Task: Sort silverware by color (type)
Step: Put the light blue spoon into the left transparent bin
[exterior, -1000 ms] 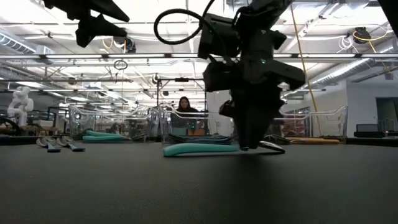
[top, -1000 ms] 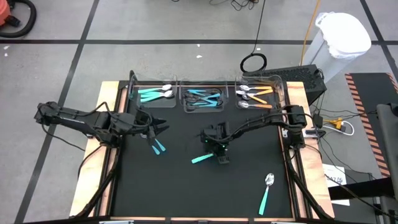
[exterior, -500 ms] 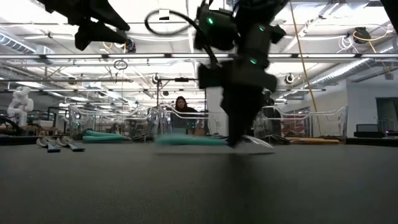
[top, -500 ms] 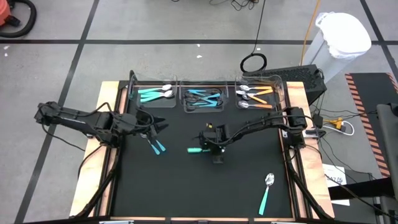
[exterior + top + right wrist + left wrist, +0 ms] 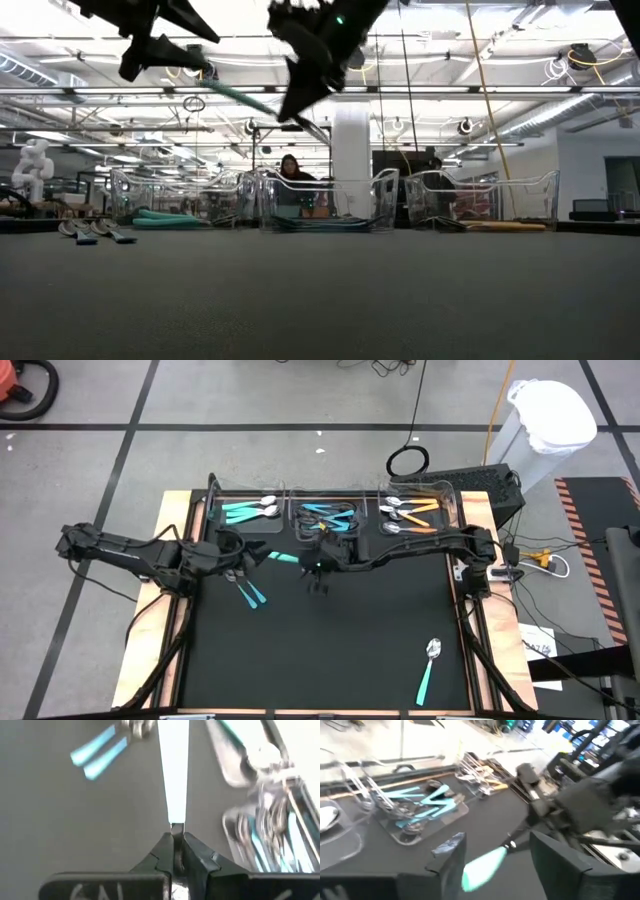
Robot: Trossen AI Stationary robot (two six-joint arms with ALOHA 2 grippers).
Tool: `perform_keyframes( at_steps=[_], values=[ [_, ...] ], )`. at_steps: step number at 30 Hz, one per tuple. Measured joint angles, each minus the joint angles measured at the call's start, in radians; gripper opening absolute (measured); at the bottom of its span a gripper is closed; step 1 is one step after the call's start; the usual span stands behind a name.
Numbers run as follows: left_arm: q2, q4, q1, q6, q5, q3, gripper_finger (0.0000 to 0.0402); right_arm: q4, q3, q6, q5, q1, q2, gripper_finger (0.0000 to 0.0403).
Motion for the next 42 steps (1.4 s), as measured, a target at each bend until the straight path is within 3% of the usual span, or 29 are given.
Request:
perform_keyframes(
  at_steps=[11, 17, 22, 27, 31, 35, 38, 42],
  values=[
    [0.012, 0.061, 0.007, -0.033, -0.18, 0.0, 0.0316, 0.192, 0.09, 0.298, 0.061, -0.09, 0.0, 0.0016],
    [0.013, 0.093, 0.056, -0.04, -0.196, 0.0, 0.0324, 0.33, 0.09, 0.221, -0.037, -0.099, 0.0, 0.0008],
    [0.033, 0.211, 0.092, 0.127, -0.144, -0.001, 0.0319, 0.381, 0.09, 0.155, -0.085, -0.09, 0.0, 0.0001],
    [0.058, 0.334, 0.098, 0.284, -0.123, -0.001, 0.0262, 0.389, 0.09, 0.14, -0.086, -0.094, 0.0, 0.0001],
    [0.059, 0.352, 0.107, 0.352, -0.128, -0.001, 0.0161, 0.392, 0.09, 0.142, -0.086, -0.104, 0.0, 0.0008],
    [0.057, 0.348, 0.13, 0.394, -0.122, -0.001, 0.0046, 0.395, 0.09, 0.18, -0.096, -0.12, -0.007, 0.0041],
    [0.057, 0.349, 0.165, 0.42, -0.128, -0.001, 0.0041, 0.39, 0.09, 0.197, -0.133, -0.146, -0.024, 0.0076],
    [0.057, 0.345, 0.217, 0.583, -0.168, 0.0, 0.0041, 0.338, 0.089, 0.214, -0.142, -0.179, -0.054, 0.0124]
  ],
)
